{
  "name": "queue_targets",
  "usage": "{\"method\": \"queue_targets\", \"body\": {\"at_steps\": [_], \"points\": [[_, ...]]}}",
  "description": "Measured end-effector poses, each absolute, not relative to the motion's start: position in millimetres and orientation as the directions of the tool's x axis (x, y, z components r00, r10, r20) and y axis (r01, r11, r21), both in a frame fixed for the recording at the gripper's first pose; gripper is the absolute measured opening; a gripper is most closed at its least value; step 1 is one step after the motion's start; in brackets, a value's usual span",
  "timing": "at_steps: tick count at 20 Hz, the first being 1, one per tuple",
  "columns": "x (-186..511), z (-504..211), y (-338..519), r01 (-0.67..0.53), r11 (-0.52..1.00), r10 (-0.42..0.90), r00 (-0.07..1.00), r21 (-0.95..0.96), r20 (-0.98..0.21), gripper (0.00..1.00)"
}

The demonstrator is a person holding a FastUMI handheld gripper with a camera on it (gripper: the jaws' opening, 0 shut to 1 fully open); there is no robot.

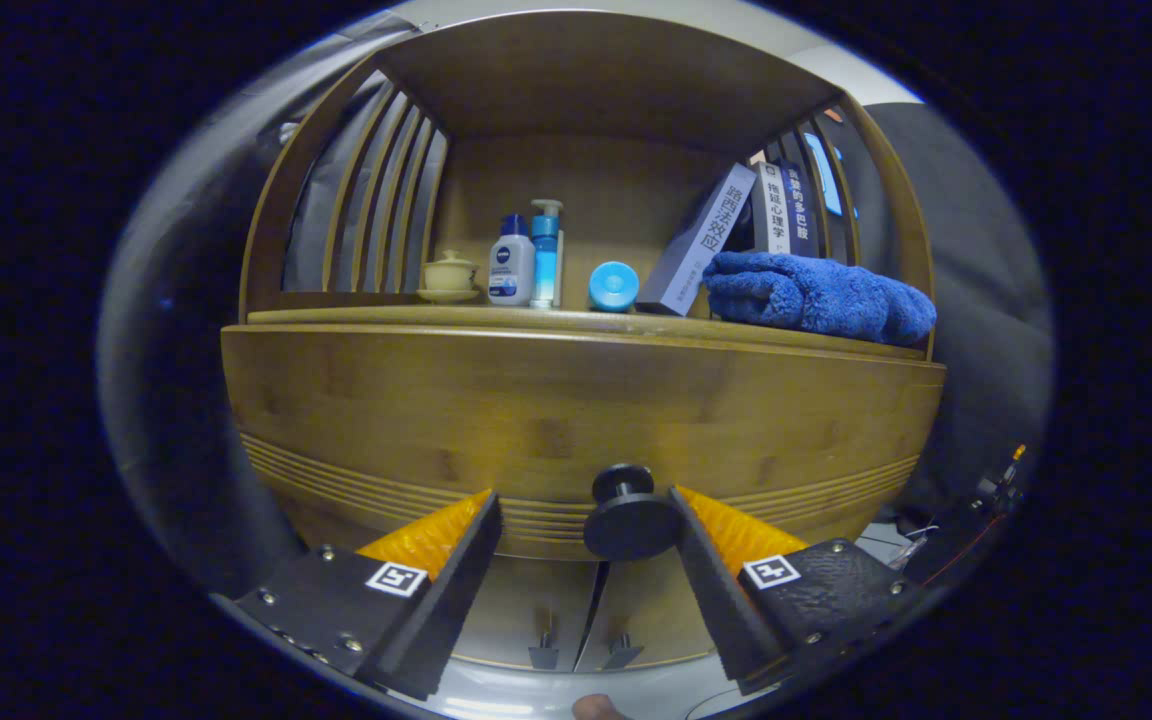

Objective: Pull open the drawer, take out the items inside it, and place them on the countertop above the cabinet.

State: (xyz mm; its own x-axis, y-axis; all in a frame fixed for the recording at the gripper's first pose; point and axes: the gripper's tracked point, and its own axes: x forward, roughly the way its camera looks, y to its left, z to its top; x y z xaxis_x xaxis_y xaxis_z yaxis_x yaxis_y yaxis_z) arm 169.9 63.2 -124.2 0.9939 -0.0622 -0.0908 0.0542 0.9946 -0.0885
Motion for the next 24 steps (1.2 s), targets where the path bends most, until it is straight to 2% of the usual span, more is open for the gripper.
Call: {"method": "queue_targets", "body": {"at_steps": [5, 9, 18, 20, 21, 23, 24], "points": [[175, -123, 64, 0.057, 0.994, -0.066, 0.993, -0.098, -0.095, 0.99], [163, -100, 68, 0.048, 0.993, -0.053, 0.998, -0.103, -0.041, 0.99], [53, -73, 85, -0.023, 0.996, 0.019, 0.999, -0.084, -0.05, 0.99], [26, -85, 67, 0.034, 0.998, -0.039, 0.993, -0.043, -0.111, 0.98], [15, -89, 58, 0.057, 0.998, -0.057, 0.993, -0.011, -0.101, 0.97], [5, -79, 60, 0.004, 0.997, -0.003, 1.0, 0.079, -0.012, 0.97], [-4, -87, 59, 0.0, 0.992, 0.005, 0.999, 0.127, -0.043, 0.97]]}}
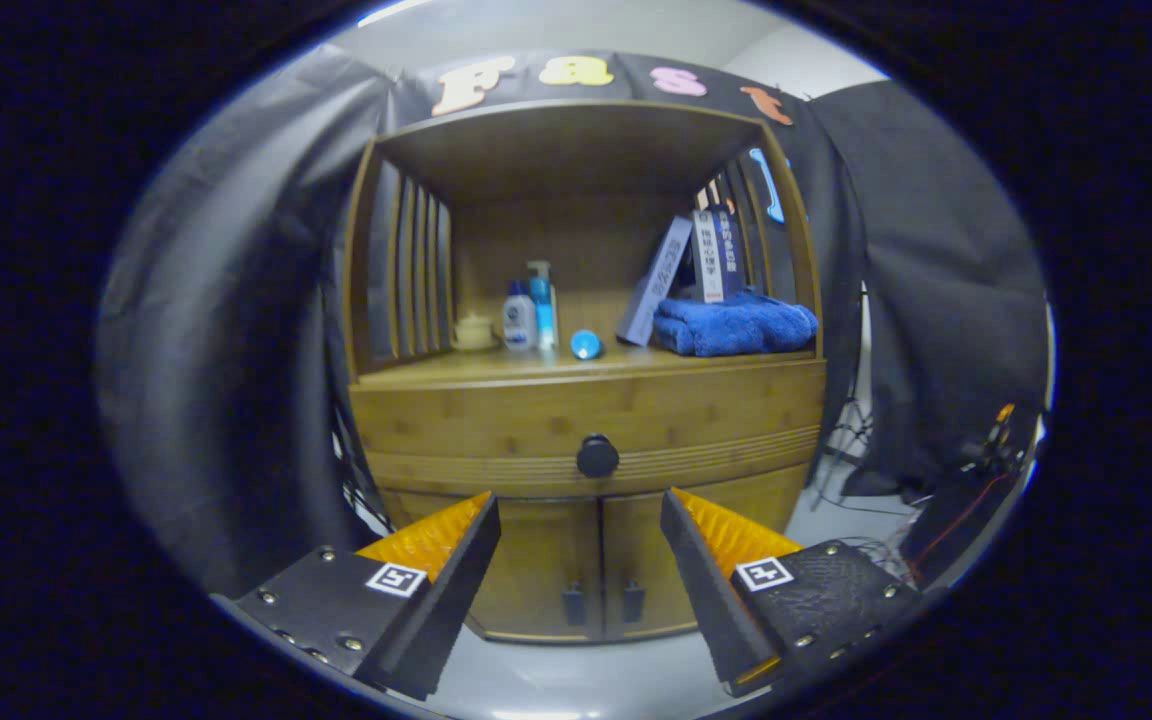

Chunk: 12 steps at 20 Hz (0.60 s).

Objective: Pull open the drawer, take out the items inside it, and place them on the countertop above the cabinet.

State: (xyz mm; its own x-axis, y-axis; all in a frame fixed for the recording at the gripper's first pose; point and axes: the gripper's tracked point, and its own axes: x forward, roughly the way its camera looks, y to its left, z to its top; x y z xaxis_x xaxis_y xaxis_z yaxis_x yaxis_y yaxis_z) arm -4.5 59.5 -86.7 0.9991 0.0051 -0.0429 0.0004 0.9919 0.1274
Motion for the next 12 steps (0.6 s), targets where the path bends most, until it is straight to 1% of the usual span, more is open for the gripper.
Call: {"method": "queue_targets", "body": {"at_steps": [2, 5, 9, 12], "points": [[-21, -84, 56, -0.036, 0.991, 0.046, 0.996, 0.126, -0.079, 0.98], [-41, -23, 51, -0.069, 0.993, 0.072, 0.997, 0.094, -0.029, 0.99], [-78, 85, 16, -0.028, 0.997, 0.022, 0.996, 0.066, 0.088, 0.99], [-101, 129, -13, 0.035, 0.999, -0.039, 0.99, 0.032, 0.134, 0.99]]}}
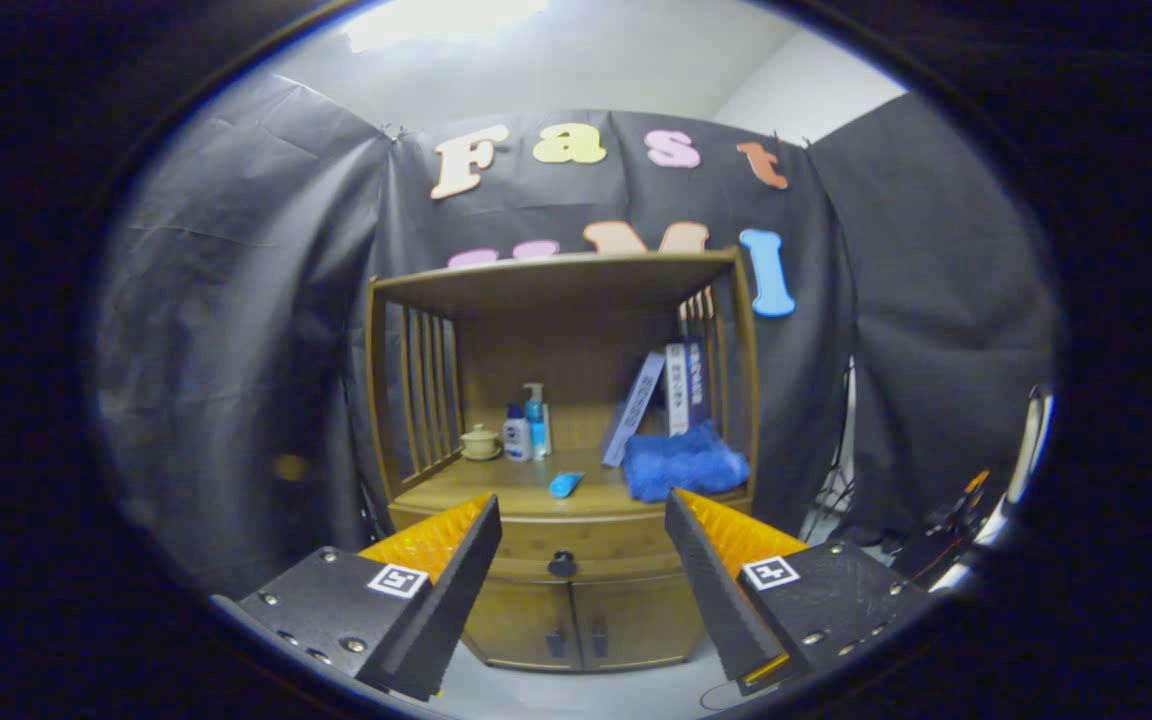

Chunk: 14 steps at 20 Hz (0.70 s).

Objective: Pull open the drawer, take out the items inside it, and place them on the countertop above the cabinet.

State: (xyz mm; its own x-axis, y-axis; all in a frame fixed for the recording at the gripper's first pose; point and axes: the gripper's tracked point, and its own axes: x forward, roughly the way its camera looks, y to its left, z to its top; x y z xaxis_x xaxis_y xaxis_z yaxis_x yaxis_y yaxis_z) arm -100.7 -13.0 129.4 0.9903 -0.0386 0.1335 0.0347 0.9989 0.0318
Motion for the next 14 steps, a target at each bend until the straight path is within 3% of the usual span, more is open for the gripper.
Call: {"method": "queue_targets", "body": {"at_steps": [6, 14], "points": [[-131, 144, -54, 0.077, 0.997, -0.078, 0.989, 0.007, 0.123, 0.99], [-127, 133, -48, 0.066, 0.997, -0.071, 0.99, 0.052, 0.119, 0.99]]}}
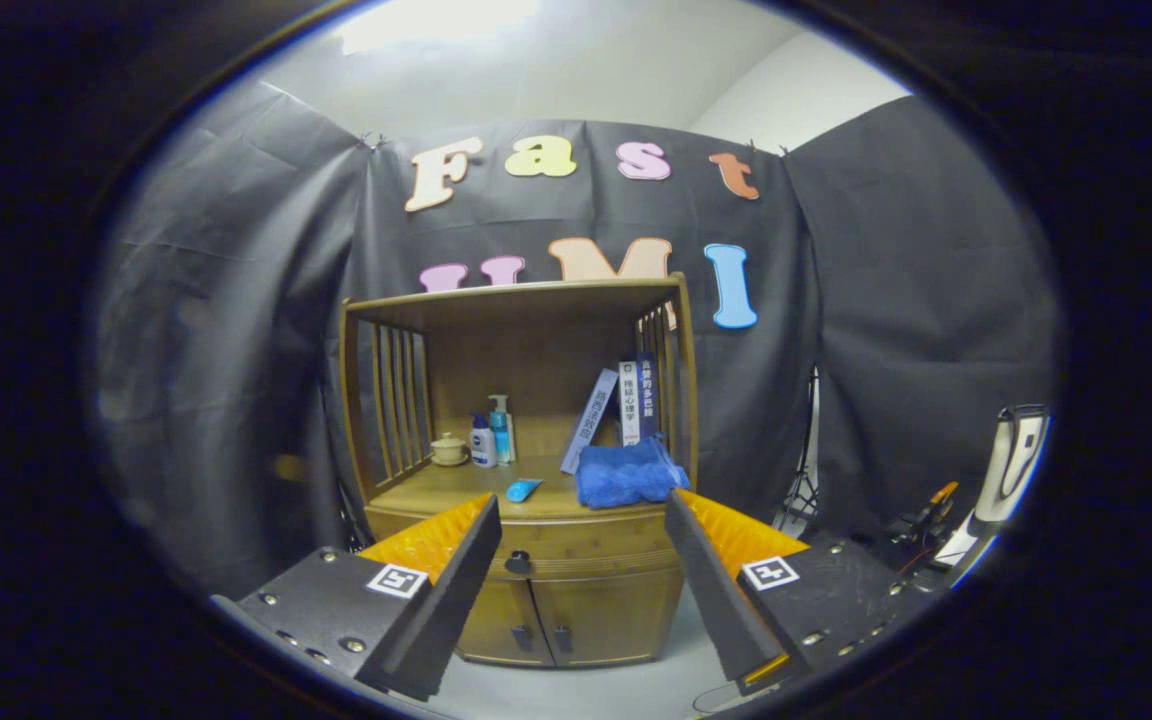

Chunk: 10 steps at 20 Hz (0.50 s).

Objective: Pull open the drawer, take out the items inside it, and place them on the countertop above the cabinet.

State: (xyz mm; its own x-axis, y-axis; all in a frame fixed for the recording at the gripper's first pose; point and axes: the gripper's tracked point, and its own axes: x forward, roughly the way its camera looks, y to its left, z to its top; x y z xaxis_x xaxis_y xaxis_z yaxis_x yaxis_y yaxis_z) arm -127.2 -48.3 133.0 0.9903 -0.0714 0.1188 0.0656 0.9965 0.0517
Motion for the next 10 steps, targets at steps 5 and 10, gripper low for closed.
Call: {"method": "queue_targets", "body": {"at_steps": [5, 10], "points": [[-123, 136, -34, 0.053, 0.998, -0.057, 0.992, 0.044, 0.109, 0.99], [-116, 139, -16, 0.024, 1.0, -0.025, 0.996, 0.012, 0.09, 0.99]]}}
